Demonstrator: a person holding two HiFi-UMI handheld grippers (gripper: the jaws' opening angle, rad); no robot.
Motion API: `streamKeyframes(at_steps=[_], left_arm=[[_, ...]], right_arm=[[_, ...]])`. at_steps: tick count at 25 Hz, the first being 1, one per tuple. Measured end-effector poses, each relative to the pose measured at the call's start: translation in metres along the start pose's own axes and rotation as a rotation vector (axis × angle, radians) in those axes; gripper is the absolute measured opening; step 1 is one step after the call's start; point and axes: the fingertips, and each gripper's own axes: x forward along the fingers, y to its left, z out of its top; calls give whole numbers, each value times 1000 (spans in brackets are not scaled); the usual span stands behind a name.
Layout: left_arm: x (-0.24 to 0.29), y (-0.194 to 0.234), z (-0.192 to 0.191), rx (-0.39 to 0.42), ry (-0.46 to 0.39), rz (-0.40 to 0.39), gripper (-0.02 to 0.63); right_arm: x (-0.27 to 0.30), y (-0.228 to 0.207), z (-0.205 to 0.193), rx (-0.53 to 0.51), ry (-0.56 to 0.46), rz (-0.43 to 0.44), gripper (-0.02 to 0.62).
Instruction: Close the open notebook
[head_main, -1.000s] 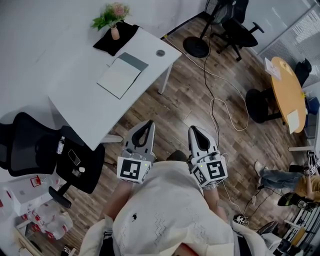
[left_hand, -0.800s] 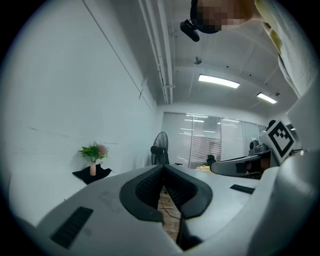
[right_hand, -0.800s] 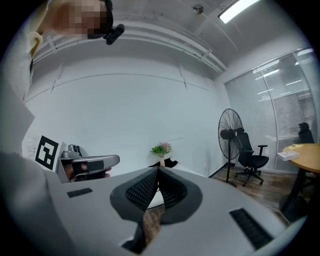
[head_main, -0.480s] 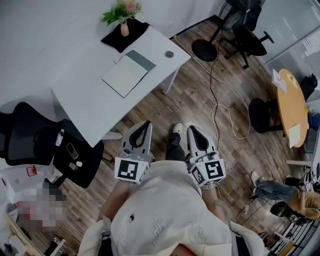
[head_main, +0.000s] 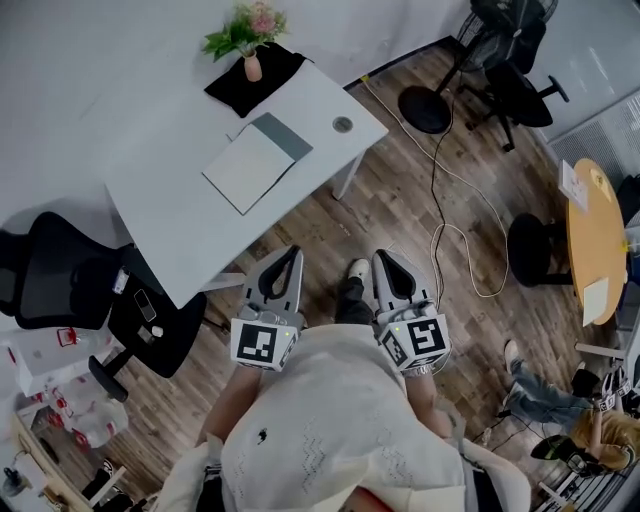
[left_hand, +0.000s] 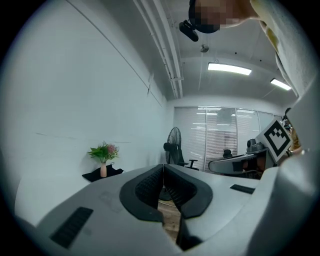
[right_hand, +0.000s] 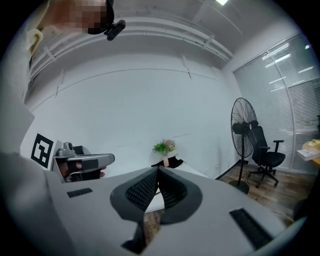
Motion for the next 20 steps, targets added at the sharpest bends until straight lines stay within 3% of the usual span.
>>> streamKeyframes(at_steps=[9, 20], left_arm=[[67, -1, 5, 12, 26, 50, 14], [145, -17, 12, 8, 23, 146, 14]], right_arm=[[45, -66, 27, 31, -24, 34, 2], [81, -138, 46, 10, 1, 150, 2]])
